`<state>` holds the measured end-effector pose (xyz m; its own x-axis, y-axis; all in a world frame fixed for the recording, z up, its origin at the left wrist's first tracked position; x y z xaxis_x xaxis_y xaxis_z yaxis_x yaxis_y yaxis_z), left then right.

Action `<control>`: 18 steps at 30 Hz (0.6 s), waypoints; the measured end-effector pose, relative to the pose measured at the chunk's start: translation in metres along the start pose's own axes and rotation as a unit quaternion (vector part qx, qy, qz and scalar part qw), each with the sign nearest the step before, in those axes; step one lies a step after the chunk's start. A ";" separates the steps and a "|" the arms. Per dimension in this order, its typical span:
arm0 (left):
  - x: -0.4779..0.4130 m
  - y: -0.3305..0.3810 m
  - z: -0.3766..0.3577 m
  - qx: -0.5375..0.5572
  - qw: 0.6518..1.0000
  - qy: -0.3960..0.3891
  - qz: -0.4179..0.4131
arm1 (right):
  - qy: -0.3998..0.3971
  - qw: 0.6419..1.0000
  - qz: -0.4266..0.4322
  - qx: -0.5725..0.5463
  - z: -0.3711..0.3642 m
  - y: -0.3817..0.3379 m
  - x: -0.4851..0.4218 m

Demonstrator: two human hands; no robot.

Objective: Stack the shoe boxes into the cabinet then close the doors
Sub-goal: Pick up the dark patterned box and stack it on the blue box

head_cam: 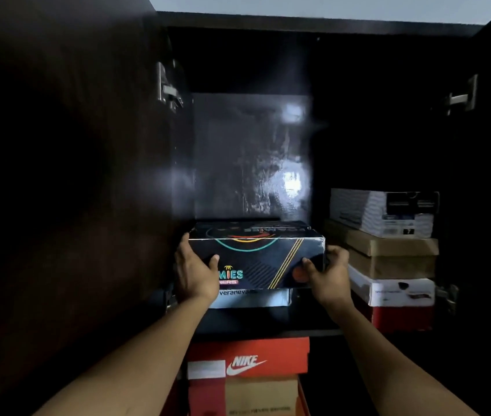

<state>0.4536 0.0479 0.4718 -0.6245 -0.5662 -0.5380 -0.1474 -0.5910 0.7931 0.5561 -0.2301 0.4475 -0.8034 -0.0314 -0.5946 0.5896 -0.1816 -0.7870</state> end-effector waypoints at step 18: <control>-0.024 -0.072 -0.076 -0.230 0.965 -0.113 -0.061 | -0.170 0.984 -0.013 0.046 -0.065 0.064 -0.055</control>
<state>0.5376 0.0606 0.4064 -0.7833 -0.3674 -0.5015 0.0934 -0.8671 0.4893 0.6439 -0.1760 0.4189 -0.8086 -0.3505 -0.4726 0.5710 -0.2739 -0.7739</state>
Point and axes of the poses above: each hand's wrist, its own x-axis away from the middle knuckle, its own z-axis out of the back of the hand, y = z × x, the point moved 5 cm from there along -x, towards the middle knuckle, and after that the axes turned 11 degrees about -y, right-handed, at the moved point
